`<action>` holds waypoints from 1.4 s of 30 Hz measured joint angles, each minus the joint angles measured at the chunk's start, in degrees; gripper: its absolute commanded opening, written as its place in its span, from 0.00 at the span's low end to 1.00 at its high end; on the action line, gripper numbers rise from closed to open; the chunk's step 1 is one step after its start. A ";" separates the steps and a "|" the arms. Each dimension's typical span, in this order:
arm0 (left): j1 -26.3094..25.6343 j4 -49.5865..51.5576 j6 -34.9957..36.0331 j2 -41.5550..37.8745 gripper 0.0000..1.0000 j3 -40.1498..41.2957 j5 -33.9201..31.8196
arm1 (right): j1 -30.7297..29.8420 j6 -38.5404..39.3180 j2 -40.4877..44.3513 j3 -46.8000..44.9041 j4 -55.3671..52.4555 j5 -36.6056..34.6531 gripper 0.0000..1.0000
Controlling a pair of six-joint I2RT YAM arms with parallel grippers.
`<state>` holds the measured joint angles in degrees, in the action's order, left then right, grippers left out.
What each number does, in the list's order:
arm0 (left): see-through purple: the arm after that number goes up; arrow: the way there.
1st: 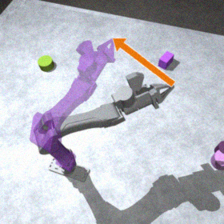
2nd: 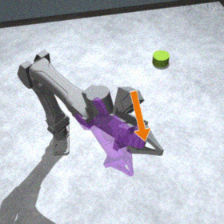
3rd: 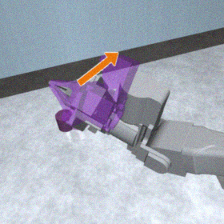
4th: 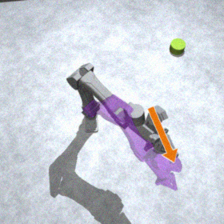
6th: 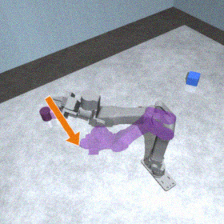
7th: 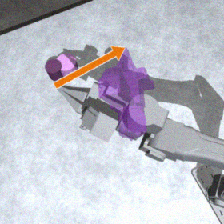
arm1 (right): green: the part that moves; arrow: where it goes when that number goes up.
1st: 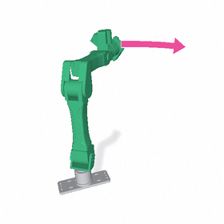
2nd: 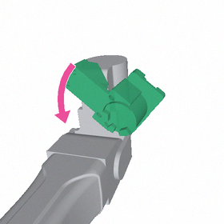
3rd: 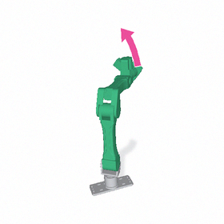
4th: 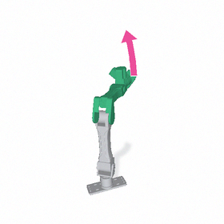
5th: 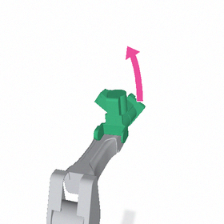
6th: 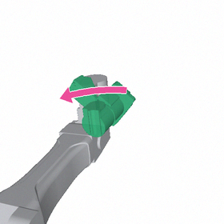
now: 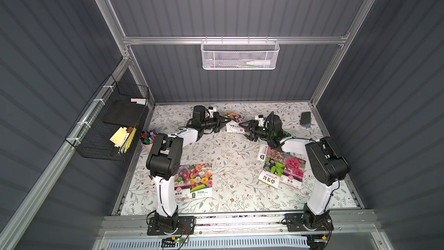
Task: Arrange the seed packets in a row
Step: Pick up the seed packet from the center of the board, then place the seed packet at the center of the board.
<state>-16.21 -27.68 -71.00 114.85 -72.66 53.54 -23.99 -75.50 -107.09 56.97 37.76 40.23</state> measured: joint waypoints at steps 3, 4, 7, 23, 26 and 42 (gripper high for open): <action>-0.28 -0.55 -0.50 -0.04 0.00 0.85 0.50 | 0.00 -1.33 -0.87 0.20 1.92 0.70 0.15; -0.37 -0.72 -0.68 -0.11 0.02 1.07 0.61 | 0.00 -1.38 -1.03 0.26 2.19 0.90 0.06; -0.48 -0.96 -1.20 -0.48 0.44 1.27 0.96 | 0.00 -1.40 -1.11 0.35 2.10 1.29 0.00; -0.52 30.01 29.62 -15.13 0.99 1.97 -9.88 | -12.52 20.15 17.62 -7.78 -23.21 -13.16 0.00; -0.52 35.54 36.06 -18.56 0.99 2.01 -16.48 | -18.43 21.84 19.52 -11.02 -25.88 -20.09 0.00; -0.52 38.14 43.21 -26.40 0.99 11.23 -36.28 | -39.76 17.35 19.61 -16.72 -28.24 -51.65 0.00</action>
<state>-16.73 10.46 -27.79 88.44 -61.43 17.26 -63.75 -58.15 -87.48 40.25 9.52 -11.42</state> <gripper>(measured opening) 0.991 0.054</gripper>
